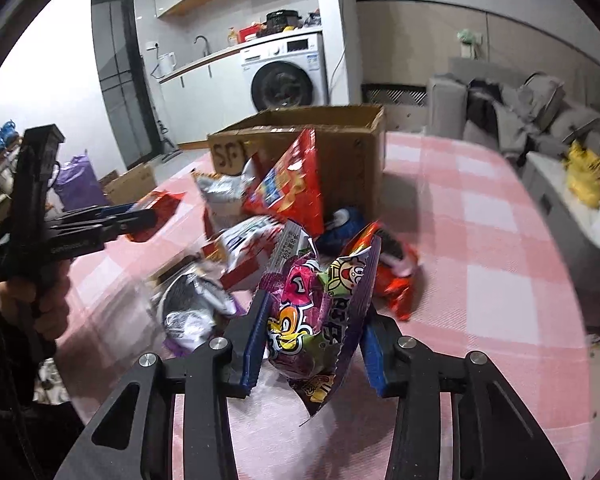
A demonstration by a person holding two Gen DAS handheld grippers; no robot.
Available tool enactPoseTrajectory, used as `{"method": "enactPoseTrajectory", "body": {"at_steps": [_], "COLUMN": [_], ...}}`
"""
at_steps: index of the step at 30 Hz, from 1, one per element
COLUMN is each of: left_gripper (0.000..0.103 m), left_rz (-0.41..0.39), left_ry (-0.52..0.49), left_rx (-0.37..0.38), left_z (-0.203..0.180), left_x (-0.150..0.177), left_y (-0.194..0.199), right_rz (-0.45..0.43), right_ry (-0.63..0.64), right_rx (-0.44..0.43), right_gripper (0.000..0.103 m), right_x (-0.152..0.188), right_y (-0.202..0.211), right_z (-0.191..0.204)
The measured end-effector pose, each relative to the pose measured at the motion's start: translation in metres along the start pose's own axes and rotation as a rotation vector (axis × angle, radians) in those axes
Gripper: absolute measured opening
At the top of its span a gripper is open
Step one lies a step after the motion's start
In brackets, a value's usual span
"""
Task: Organize snacks
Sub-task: 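Carry Oreo pack in left tool while right tool carries purple bag into box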
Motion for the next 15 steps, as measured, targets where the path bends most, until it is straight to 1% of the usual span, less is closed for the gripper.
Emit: {"method": "enactPoseTrajectory", "body": {"at_steps": [3,9,15], "left_gripper": [0.041,0.041,0.041], "left_rz": [-0.004,-0.032,-0.076], "left_ry": [-0.002,-0.006,-0.015], "left_rx": [0.005,0.002,0.001], "left_z": [-0.003,-0.005,-0.009], "left_x": [-0.001,-0.009,-0.030], "left_y": [0.005,0.012,0.022], "right_rz": [-0.012,-0.059,-0.115], "right_ry": [-0.023,-0.020,-0.038], "right_rx": [-0.004,0.008,-0.020], "right_gripper": [0.042,0.042,0.042], "right_x": [-0.004,-0.019,-0.045], "right_y": [0.002,0.012,0.020], "right_z": [-0.006,-0.010,-0.006]}}
Point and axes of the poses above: each gripper's, at about its wrist camera, not at the fingertips, and y roughly against the way its jaws point, z to its left, x to its underside, the point moved 10 cm from there along -y, roughly the way its jaws point, and after that the axes turned 1 degree about -y, right-handed, at the moved point
